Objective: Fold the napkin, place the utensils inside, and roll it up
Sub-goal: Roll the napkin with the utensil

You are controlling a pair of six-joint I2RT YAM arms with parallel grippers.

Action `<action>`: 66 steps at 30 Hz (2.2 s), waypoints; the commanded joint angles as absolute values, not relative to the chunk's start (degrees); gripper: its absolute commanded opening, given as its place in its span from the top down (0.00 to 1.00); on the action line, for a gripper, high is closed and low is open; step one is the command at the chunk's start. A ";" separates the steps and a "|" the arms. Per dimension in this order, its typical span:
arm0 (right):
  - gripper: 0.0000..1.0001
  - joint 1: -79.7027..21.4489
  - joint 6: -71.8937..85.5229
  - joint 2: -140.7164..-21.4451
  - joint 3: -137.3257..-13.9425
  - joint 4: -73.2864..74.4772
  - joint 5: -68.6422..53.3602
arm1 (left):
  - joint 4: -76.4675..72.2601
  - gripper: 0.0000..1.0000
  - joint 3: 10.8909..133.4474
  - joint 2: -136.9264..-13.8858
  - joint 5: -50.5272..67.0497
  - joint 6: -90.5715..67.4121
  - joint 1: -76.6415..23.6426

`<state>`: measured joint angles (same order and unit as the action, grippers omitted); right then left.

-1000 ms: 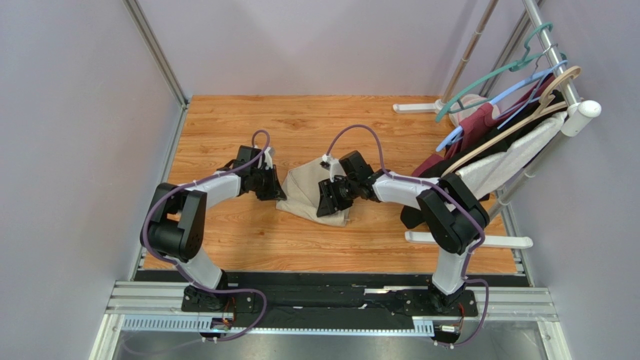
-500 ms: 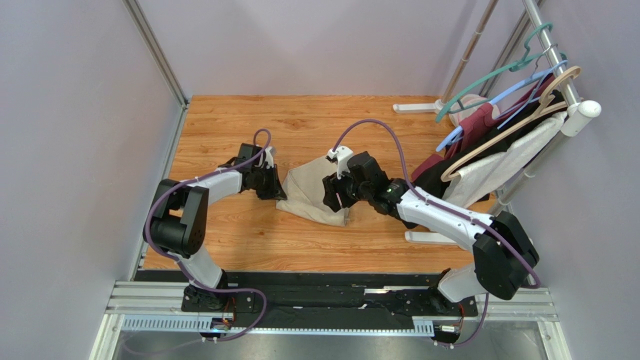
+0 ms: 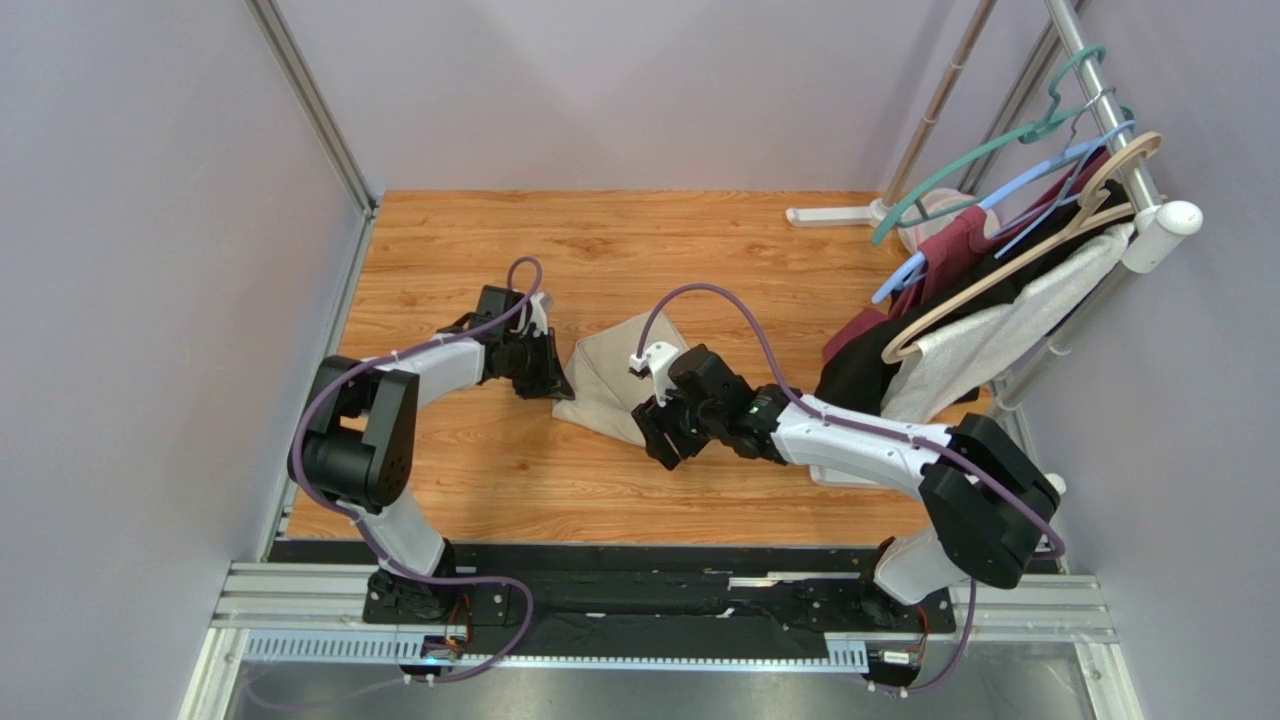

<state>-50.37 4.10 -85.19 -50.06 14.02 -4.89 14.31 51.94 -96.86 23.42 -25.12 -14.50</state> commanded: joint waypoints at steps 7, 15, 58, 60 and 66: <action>0.39 -51.33 1.32 -88.15 -49.05 11.08 2.72 | 15.73 1.00 53.09 -98.09 22.50 -23.29 -14.33; 0.59 -51.50 2.37 -91.93 -49.83 12.48 1.41 | 15.65 1.00 53.44 -98.44 22.68 -23.20 -14.33; 1.00 -29.27 16.79 -112.94 -49.84 8.35 -34.54 | -2.00 0.31 52.38 -89.38 21.87 -33.13 -19.51; 1.00 -28.92 17.31 -113.47 -49.40 7.30 -35.15 | -6.21 0.31 52.82 -91.48 23.11 -35.41 -20.65; 1.00 -28.30 18.01 -114.69 -49.31 6.68 -35.77 | -14.66 0.32 54.58 -97.63 26.19 -39.45 -22.85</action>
<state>-29.54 18.90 -109.16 -52.49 0.84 -50.24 -4.49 51.92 -94.91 22.52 -35.20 -21.78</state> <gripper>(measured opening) 0.204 0.688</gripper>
